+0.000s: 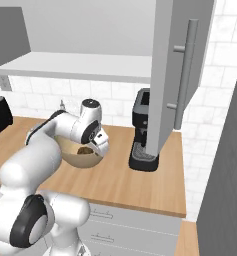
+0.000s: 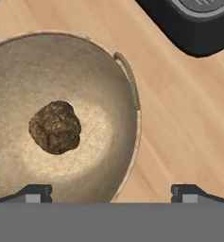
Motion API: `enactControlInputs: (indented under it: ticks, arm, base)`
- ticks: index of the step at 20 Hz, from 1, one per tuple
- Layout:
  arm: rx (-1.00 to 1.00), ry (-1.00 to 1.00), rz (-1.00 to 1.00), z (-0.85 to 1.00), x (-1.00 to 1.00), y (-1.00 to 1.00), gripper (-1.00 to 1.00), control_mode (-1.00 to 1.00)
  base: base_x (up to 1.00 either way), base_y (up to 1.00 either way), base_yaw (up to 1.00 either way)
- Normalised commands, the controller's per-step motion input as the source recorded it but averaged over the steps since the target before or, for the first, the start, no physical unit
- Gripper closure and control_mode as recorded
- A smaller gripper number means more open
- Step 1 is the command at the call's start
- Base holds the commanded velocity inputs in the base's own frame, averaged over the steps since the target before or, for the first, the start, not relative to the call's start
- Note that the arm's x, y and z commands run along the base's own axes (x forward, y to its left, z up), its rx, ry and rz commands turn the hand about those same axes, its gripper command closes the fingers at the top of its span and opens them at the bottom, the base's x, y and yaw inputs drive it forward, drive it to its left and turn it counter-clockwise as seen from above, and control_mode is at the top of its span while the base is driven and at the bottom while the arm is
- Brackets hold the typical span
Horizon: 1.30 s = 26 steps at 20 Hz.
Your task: Open the cabinet, pick up the bread from the cabinet and place it in the basket. Then move the basket to the dining counter.
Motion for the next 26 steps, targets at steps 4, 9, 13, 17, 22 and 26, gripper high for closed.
enactControlInputs:
  ticks: [4,9,13,17,22,26]
  arm:
    - [0.15,0.01,-0.01,-0.03,0.01,-0.04,-1.00,-1.00]
    - [0.01,0.00,0.00,-0.21,-0.03,0.00,-1.00,-1.00]
    - [0.00,0.00,0.00,-0.34,-0.02,0.00,-1.00,-1.00]
    - [0.00,0.00,0.00,-0.37,0.00,0.13,-1.00,-1.00]
    - [0.00,0.00,0.00,-0.33,0.00,0.18,-1.00,-1.00]
    - [0.00,0.00,0.00,-0.14,0.00,0.16,-1.00,-1.00]
  base:
    - [0.00,0.00,0.00]
    - [0.00,0.00,0.00]
    - [0.00,0.00,0.00]
    - [0.00,0.00,0.00]
    - [0.00,0.00,0.00]
    - [0.00,0.00,0.00]
